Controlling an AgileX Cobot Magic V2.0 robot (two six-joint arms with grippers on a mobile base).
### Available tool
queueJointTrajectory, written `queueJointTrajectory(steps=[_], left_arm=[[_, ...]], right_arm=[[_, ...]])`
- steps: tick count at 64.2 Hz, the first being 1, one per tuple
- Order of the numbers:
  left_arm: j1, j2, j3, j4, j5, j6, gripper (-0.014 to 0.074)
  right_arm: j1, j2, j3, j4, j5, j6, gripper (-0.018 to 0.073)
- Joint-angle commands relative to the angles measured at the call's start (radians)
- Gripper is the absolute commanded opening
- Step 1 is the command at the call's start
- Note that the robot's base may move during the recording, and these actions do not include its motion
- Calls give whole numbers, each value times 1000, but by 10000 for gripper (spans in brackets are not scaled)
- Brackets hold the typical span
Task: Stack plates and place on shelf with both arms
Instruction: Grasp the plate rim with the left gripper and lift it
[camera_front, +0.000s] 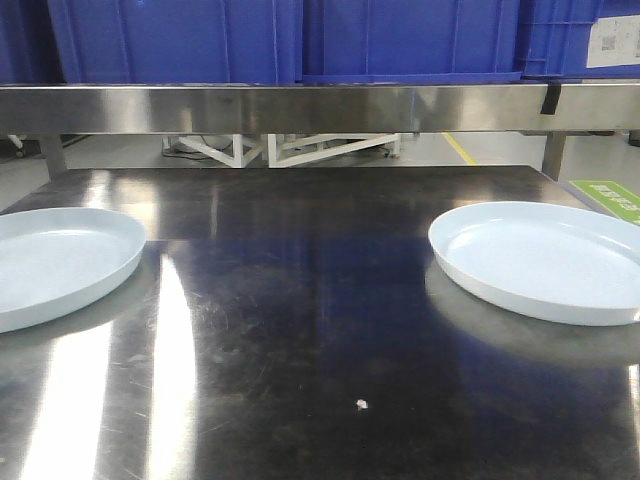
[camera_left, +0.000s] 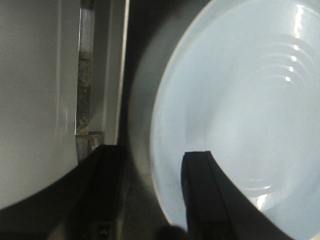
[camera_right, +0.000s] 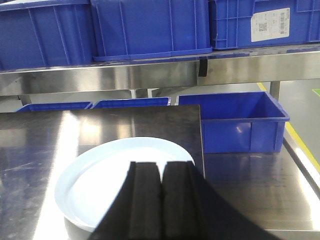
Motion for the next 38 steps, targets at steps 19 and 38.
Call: queueJointTrajectory(steps=[19,38], left_arm=[[-20,-35,-31,-32,-18,2,197],[-29,-1,-34,-17,-16,2,130]], right_arm=[[-4,-19,-2,-6,-87,-9,30],[-4,-19,-2,-6,-87,-9,30]])
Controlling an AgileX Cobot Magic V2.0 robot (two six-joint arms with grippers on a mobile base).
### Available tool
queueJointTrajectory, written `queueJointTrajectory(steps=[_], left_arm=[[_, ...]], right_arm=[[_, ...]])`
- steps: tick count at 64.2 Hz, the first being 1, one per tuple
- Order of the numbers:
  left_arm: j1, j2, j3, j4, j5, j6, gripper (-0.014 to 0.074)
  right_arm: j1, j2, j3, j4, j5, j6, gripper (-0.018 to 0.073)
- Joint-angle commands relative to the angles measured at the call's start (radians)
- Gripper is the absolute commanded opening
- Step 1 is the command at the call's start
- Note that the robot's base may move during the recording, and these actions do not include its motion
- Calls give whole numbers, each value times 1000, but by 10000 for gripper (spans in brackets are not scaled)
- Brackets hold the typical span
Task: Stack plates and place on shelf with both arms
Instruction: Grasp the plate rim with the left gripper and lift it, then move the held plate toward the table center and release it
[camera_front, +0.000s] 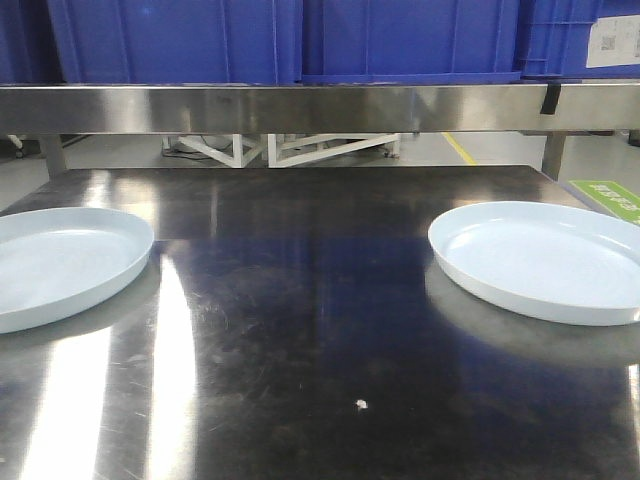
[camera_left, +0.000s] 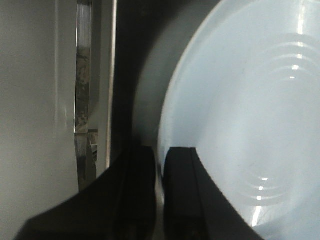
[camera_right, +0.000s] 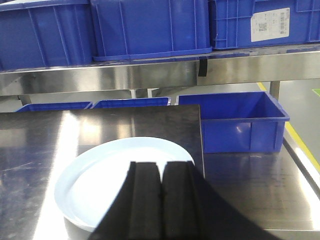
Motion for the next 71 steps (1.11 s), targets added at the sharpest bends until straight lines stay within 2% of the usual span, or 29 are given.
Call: queueJointTrajectory(steps=[1,19,24,28,46,51,57,71], left_arm=[[-8,-41,-36,-19,2,2,130],[-8,-41,-39,-18,2,2,129],[-8,-41,-39,-18,2,-1,83],[-8,-43,-39,-18,4,-7,87],[-8,-79,-99,-48,75,-14,87],[-19,-99,-128,-58,108,-40,87],[-72,-108,-157,-58,133,-71,87],[-286,-107,-193,-104,75,-115,87]], right_arm=[[-4,-19,-2,-6,-87,-9,30],[-4,-19,-2,-6,-87,-9,30],[-4,-19,-2,-6,-87,-9,30],[-4,-19,-2,-6,-87,-9,30],[-4,-19,-2,-6,-87,-9,30],[-4,-19,-2,-6,-87,-9,30],[-4,-19,-2,-6,-87,-9,30],[-4,-19,-2,-6,-87,-9,30]])
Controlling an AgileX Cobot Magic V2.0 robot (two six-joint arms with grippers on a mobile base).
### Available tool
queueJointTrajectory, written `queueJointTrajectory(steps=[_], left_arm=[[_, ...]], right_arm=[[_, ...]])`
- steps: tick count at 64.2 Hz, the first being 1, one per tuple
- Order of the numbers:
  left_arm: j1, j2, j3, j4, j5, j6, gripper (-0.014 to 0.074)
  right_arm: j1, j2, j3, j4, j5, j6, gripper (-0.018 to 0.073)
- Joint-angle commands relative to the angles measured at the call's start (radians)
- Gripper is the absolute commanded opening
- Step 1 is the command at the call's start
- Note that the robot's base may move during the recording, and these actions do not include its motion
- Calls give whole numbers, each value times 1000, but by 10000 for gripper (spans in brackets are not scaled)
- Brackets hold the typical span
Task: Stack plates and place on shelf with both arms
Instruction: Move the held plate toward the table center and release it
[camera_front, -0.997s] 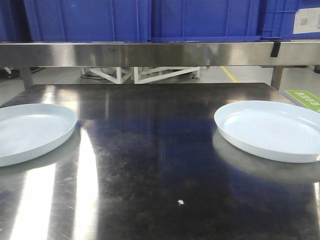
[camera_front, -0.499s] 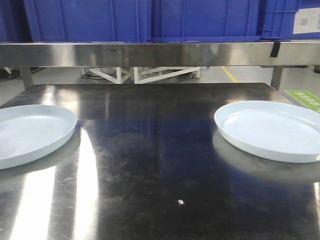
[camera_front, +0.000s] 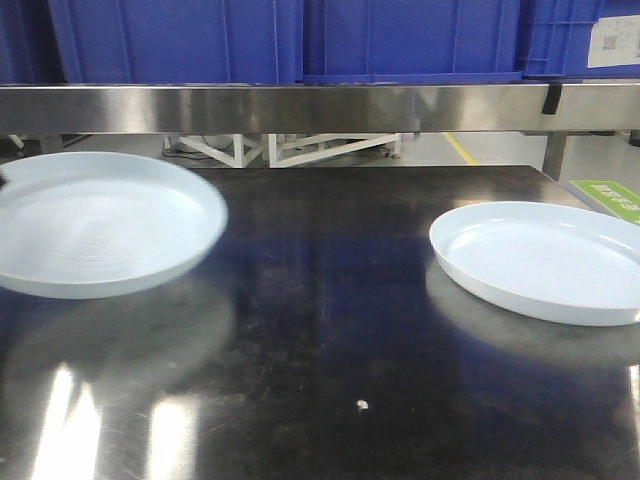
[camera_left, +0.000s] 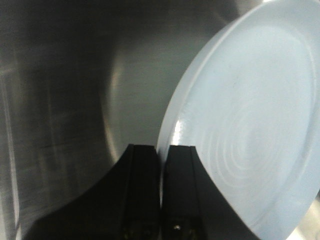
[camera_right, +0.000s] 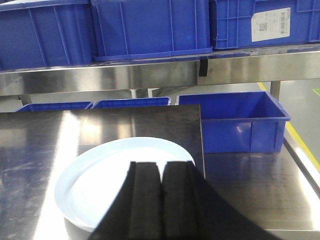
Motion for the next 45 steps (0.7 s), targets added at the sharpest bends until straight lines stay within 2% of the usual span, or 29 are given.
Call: queueJointTrajectory(steps=[1,11,19,28,45], left_arm=[[-89,-44,-38,-81,-37,-22,87],[-213,5,-39,-129,-121,-24,87],[-274,63,-39,-131,-176,-24,87],[-305,97,-39,-131,-222,-24,87],[-306,99,-39,-129,-227,-24,87]], right_arm=[[-4,-19,-2,-6,-87,-9,30],[-4,-19,-2,-6,-87,-9,30],[-4,-19,-2,-6,-87,-9,30],[-4,-19,-2,-6,-87,-9,30],[-4,-19,-2,-6,-87,-9,30]])
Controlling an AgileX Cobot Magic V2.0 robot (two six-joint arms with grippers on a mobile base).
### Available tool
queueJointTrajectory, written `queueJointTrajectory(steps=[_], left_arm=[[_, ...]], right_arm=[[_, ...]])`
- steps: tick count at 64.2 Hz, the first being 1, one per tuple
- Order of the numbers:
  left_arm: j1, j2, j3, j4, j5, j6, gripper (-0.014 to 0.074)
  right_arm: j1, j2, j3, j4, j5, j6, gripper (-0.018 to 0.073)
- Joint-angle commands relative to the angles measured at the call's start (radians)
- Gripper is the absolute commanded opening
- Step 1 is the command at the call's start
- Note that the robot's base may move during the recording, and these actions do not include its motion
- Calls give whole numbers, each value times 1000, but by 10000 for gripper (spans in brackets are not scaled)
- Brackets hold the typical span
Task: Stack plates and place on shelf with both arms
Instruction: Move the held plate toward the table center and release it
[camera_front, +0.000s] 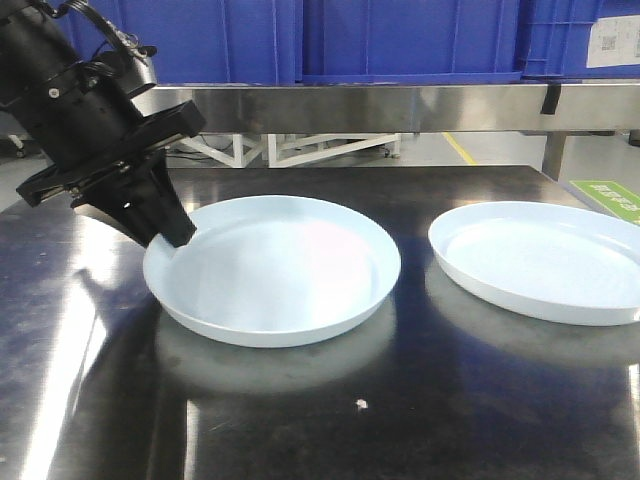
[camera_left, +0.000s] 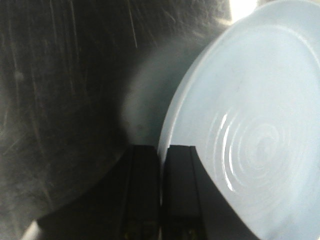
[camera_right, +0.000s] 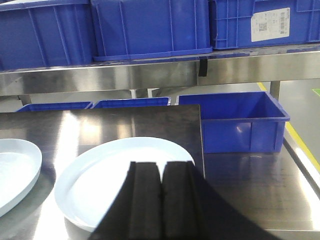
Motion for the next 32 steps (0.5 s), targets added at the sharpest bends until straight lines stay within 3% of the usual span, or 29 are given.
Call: queueJointTrajectory(steps=[1,12,24,32], left_arm=[[-8,-50,-29,-40,-14,-11,87],[-8,-52,-29,-19,-14,-11,131],[-8,-67,-29,-14,-12,-7,307],[-8,-86,-29,-14,-14,-7,321]], right_arm=[[-4,-19,-2,-6,-87,-9,30],[-4,-19,-2,-6,-87,-9,30],[-4,-19,-2,-6,-87,-9,30],[-4,-19,-2,-6,-87,-9,30]])
